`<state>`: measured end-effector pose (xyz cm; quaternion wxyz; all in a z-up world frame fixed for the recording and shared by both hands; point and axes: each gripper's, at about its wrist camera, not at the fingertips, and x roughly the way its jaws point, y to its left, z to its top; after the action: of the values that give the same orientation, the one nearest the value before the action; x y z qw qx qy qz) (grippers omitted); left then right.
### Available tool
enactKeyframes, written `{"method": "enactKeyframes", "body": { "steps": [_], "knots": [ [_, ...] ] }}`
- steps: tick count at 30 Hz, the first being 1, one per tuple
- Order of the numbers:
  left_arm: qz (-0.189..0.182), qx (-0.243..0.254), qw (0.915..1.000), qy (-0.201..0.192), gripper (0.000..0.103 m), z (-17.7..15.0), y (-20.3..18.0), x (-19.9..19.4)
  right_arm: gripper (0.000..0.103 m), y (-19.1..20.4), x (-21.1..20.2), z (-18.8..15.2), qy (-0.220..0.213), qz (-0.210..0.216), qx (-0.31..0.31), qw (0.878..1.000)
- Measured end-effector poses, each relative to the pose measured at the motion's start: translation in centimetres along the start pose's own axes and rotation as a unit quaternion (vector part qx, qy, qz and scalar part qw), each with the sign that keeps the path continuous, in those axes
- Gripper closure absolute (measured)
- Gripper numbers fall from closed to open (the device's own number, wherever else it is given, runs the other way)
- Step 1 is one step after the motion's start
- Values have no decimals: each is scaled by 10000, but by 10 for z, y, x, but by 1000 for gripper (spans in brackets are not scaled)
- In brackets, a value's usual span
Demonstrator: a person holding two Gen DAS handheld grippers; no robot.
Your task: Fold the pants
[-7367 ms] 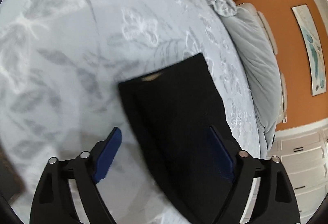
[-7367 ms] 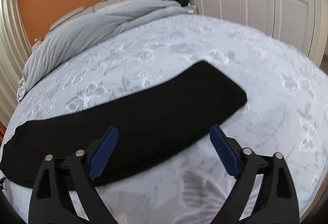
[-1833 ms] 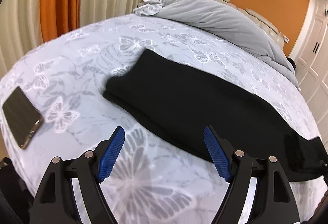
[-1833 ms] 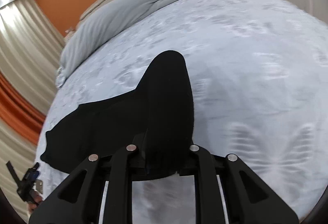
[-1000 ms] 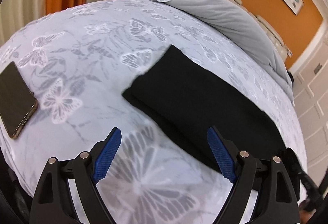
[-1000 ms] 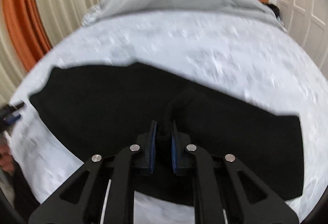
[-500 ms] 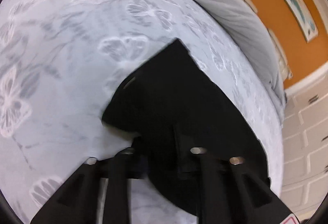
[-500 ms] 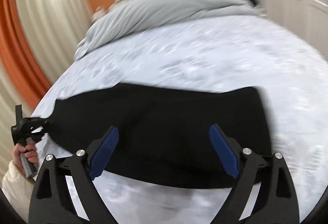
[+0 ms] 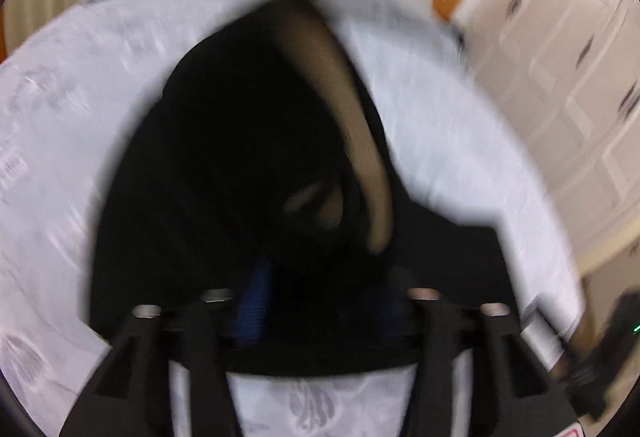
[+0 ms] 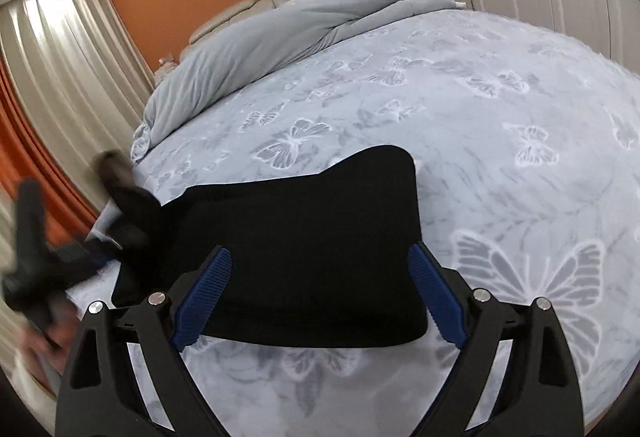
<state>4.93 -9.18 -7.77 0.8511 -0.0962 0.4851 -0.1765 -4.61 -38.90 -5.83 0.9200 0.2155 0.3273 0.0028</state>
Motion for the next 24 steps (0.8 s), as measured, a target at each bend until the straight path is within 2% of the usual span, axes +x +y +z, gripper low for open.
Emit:
{"method": "enactKeyframes", "body": {
  "steps": [1,2,3,5,8,11,16,17,18,19,20,21,24],
  "knots": [
    [-21,-1,10000,29,49,-7,-3,4,15,0,1,0,21,47,26,10000],
    [-28,28,9998,-200,48,-15,-7,-4,15,0,2,-1,55,115,14,9999],
    [-25,80,9993,-361,37,-18,-9,-13,15,2,3,-1,92,157,-24,9998],
    [53,217,9969,-758,22,-26,-10,-45,14,10,10,0,232,322,-141,9991],
    [235,309,9923,-1175,20,-32,0,-81,14,32,35,2,632,899,-120,9939],
    [568,190,9900,-1279,20,-36,24,-106,12,65,70,1,1039,1383,101,9849],
    [640,-512,9899,-1158,20,-47,81,-128,12,113,140,-6,1741,1478,378,9729],
    [631,-617,9896,-1136,20,-47,89,-128,22,125,146,-8,1672,1303,256,9769],
    [625,-697,9892,-1128,20,-48,97,-131,59,136,149,-9,1627,1139,48,9801],
    [668,-765,9884,-1128,20,-52,106,-135,61,145,152,-9,1643,855,-121,9826],
    [708,-795,9880,-1120,20,-51,110,-135,73,152,149,-6,1545,682,-160,9855],
    [736,-815,9877,-1110,20,-54,114,-137,78,160,142,-1,1450,651,-241,9870],
    [748,-879,9871,-1106,20,-55,122,-137,78,180,120,14,1203,755,-631,9878]
  ]
}}
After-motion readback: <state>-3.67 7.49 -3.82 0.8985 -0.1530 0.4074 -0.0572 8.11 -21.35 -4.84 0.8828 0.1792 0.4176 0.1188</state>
